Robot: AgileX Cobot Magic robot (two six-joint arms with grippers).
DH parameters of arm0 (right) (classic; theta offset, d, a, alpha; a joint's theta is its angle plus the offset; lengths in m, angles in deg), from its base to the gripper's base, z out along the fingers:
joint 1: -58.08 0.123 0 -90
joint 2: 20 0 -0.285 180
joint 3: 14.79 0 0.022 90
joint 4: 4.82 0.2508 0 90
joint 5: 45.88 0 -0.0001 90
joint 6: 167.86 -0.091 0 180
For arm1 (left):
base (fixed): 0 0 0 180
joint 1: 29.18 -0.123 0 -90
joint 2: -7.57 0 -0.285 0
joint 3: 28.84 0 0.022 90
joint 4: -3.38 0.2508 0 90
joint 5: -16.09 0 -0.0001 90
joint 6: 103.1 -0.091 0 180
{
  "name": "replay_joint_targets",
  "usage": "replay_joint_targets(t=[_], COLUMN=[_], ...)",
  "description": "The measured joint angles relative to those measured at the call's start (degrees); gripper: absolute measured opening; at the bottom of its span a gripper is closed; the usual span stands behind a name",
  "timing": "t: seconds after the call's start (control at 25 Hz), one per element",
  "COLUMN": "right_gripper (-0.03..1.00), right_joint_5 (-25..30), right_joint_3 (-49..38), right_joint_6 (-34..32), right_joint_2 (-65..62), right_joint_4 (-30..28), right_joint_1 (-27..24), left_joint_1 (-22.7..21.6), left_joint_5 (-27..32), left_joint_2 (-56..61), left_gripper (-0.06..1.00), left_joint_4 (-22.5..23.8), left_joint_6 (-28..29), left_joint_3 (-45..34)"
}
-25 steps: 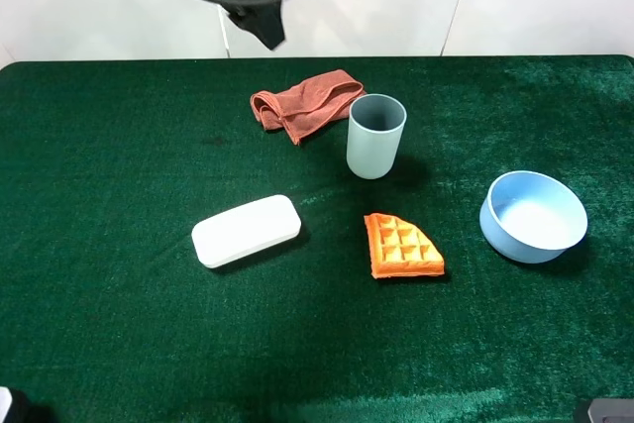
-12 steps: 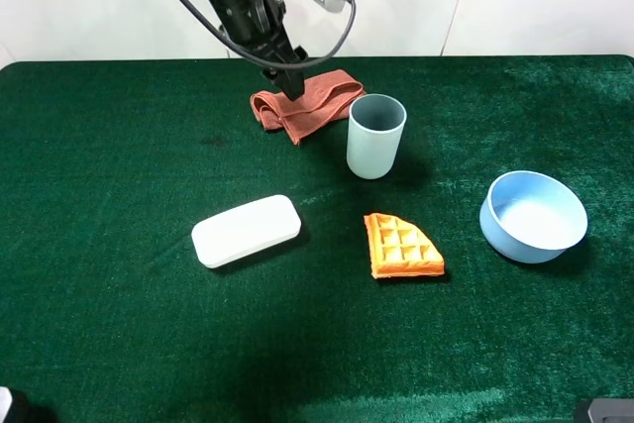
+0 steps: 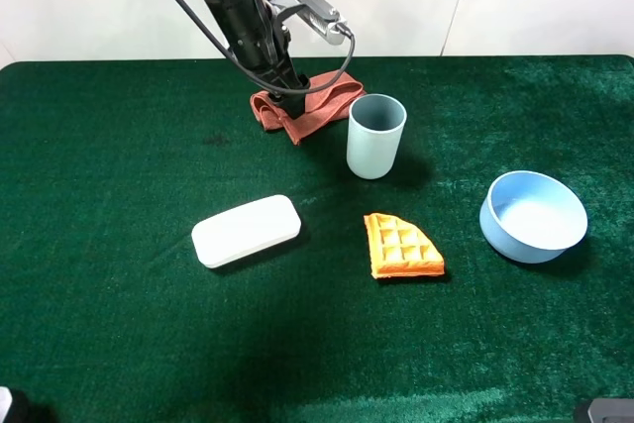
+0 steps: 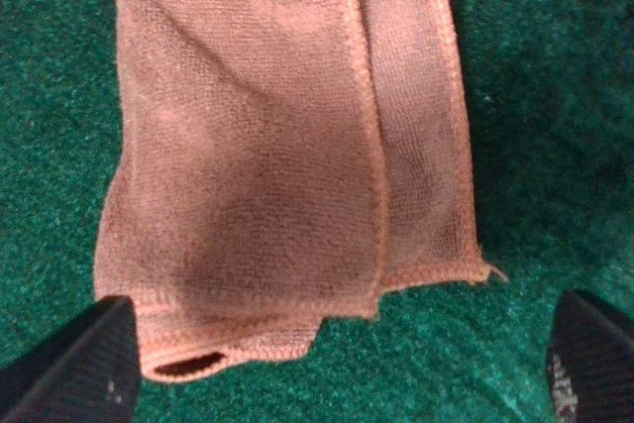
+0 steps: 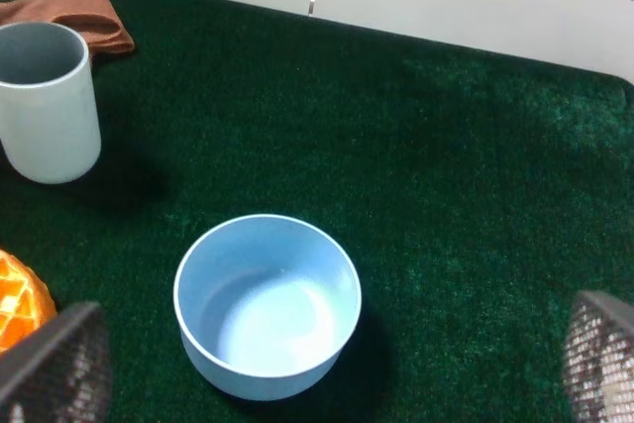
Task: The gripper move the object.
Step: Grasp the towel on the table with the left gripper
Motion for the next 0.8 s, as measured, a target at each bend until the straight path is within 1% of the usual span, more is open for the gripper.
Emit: replay_joint_targets(t=[0.2,0.68,0.8], right_gripper=[0.69,0.69,0.69], right_joint_5=[0.00,0.00,0.00], right_joint_3=[0.00,0.00,0.00], right_joint_6=[0.00,0.00,0.00], right_joint_2=[0.00,0.00,0.00], right_joint_4=[0.00,0.00,0.00], right_joint_1=[0.00,0.00,0.00], left_joint_1=[0.00,0.00,0.00], left_joint_5=[-0.55,-4.91,-5.46], left_joint_2=[-2.02,-4.03,-4.00], left_gripper=[0.81,0.81,0.81], left_joint_4=[0.17,4.94,5.47], left_joint_6=[0.00,0.00,0.00], left_joint_3=[0.00,0.00,0.00])
